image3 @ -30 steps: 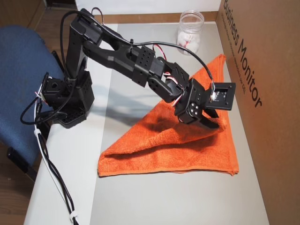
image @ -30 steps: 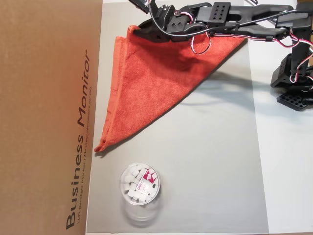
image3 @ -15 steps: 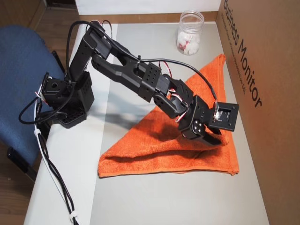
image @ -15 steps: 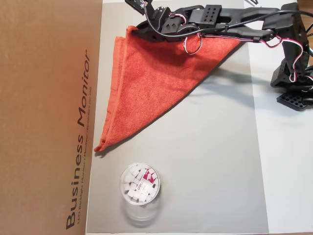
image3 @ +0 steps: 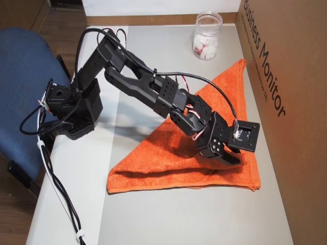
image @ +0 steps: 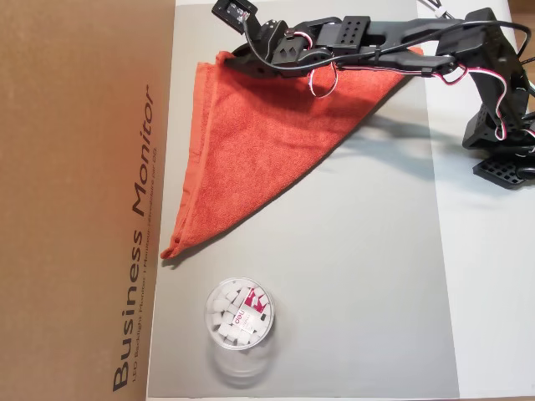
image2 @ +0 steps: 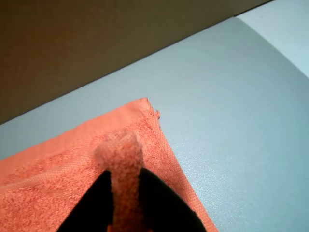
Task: Fold the blanket.
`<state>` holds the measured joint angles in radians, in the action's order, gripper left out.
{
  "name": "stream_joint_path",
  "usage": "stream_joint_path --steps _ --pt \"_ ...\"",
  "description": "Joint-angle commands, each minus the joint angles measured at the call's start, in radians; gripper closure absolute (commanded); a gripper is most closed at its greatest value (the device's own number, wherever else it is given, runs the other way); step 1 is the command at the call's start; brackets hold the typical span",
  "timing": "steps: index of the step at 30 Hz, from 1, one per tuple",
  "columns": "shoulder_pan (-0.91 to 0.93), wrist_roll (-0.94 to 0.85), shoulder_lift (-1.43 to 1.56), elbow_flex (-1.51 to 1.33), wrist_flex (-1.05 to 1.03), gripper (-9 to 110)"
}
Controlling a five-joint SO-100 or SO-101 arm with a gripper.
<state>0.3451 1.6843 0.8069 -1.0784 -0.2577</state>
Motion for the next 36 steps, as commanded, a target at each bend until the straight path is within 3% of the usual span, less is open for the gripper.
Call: stream_joint_path --steps 1,9,16,21,30,36 --pt "0.008 -0.009 -0.009 0.071 0.020 101" --pt "0.009 -0.009 -0.048 0.097 0.012 101" --pt "0.008 -0.008 -0.040 0.081 0.005 86" --pt "0.008 -0.012 -0.032 0.081 0.005 83" --pt "0.071 -0.253 0.135 -0.063 -0.043 84" --pt "0.097 -0.281 0.281 -0.219 -0.034 83"
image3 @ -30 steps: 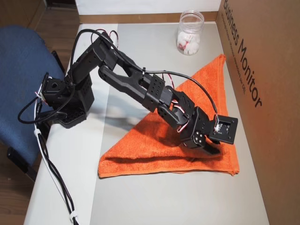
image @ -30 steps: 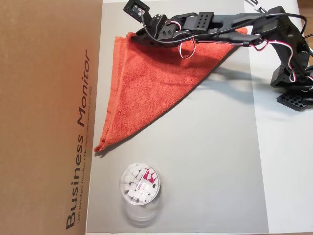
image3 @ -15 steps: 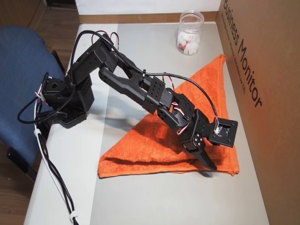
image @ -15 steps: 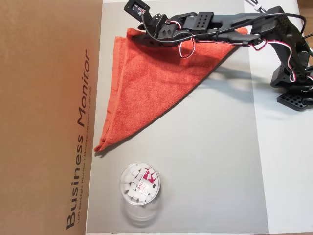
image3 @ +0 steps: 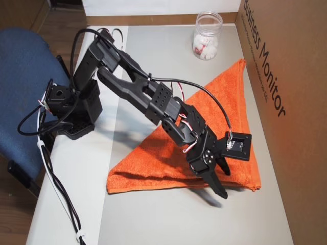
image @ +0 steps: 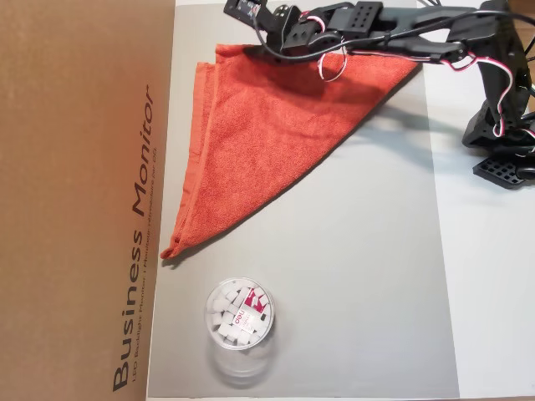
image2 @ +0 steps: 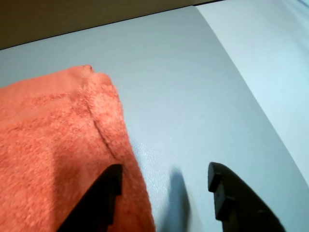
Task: Fold the blanket.
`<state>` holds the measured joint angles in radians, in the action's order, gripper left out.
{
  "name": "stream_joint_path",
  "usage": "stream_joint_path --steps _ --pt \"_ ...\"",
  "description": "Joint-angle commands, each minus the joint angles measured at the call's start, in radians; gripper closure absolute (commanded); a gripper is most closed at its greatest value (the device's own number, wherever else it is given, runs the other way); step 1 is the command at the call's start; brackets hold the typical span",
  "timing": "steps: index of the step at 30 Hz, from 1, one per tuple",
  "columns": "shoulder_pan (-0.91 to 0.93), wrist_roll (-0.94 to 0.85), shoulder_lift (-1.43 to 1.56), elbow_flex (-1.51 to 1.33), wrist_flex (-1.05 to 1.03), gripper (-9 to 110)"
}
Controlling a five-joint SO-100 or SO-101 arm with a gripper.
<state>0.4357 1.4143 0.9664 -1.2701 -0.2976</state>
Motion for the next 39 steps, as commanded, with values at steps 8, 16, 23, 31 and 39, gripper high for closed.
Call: stream_joint_path --steps 8,16,23,31,39 --pt "0.011 -0.012 0.279 -0.179 -0.003 83" --pt "0.034 -0.087 0.459 -0.396 -0.003 86" --pt "0.078 -0.086 0.652 -0.595 -0.005 102" --pt "0.114 -0.069 0.939 -0.865 -0.005 101" --pt "0.164 0.080 1.243 -1.144 -0.005 101"
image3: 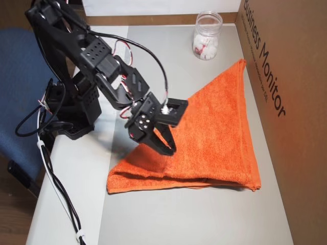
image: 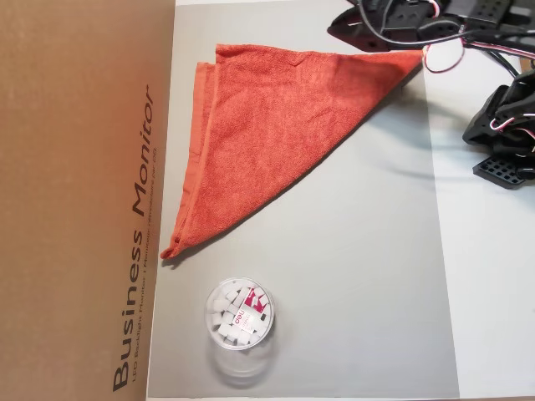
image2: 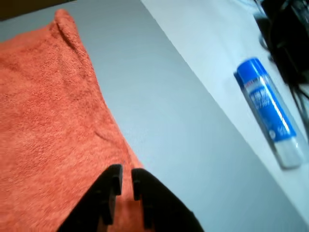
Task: Fold the blanket.
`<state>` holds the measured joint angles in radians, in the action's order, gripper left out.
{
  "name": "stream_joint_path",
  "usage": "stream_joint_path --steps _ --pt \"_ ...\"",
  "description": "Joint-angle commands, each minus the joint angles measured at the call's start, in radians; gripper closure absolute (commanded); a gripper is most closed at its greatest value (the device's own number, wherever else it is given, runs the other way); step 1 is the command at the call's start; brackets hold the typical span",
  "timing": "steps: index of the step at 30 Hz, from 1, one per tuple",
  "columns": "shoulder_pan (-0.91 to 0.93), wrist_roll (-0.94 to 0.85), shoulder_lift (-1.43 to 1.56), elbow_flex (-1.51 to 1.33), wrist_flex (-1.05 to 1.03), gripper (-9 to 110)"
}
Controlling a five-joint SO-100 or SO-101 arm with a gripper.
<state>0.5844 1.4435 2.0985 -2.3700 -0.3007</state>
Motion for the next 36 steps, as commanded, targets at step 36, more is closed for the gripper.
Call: stream_joint_path --steps 36 --pt "0.051 1.221 0.578 -0.040 -0.977 88"
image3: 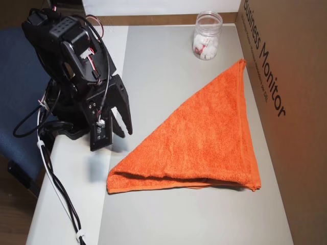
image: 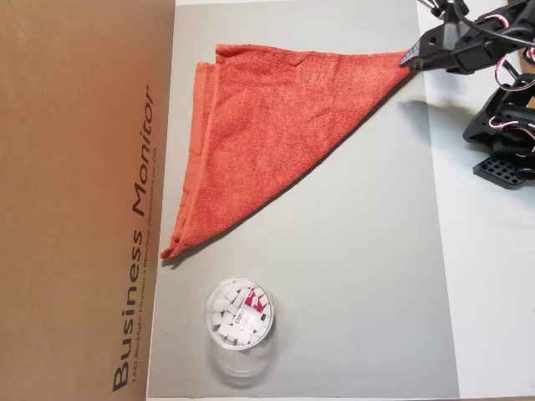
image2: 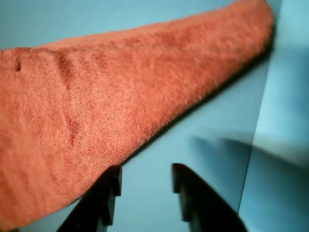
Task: Fold the blanket.
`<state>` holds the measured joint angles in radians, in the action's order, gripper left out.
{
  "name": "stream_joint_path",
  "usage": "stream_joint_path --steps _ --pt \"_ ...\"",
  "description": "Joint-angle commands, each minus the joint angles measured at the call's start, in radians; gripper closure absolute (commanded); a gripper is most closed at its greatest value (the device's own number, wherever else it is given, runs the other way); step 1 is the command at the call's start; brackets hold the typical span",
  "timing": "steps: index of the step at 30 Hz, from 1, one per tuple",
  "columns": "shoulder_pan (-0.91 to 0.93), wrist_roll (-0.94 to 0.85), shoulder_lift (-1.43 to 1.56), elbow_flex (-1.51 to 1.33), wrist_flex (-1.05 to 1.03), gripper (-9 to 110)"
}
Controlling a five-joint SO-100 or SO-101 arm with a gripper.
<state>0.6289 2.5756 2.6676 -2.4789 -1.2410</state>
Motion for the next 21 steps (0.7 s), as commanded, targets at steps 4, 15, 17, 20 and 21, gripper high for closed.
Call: stream_joint_path --steps 4,15,17,20,21 --pt "0.049 0.179 0.002 0.089 -0.080 88" --pt "0.249 0.179 -0.198 0.058 -0.025 88" --pt "0.250 0.178 -0.255 0.063 0.049 88" --pt "0.236 0.175 -0.319 0.063 0.158 88" --pt "0.233 0.166 -0.331 0.063 0.179 88"
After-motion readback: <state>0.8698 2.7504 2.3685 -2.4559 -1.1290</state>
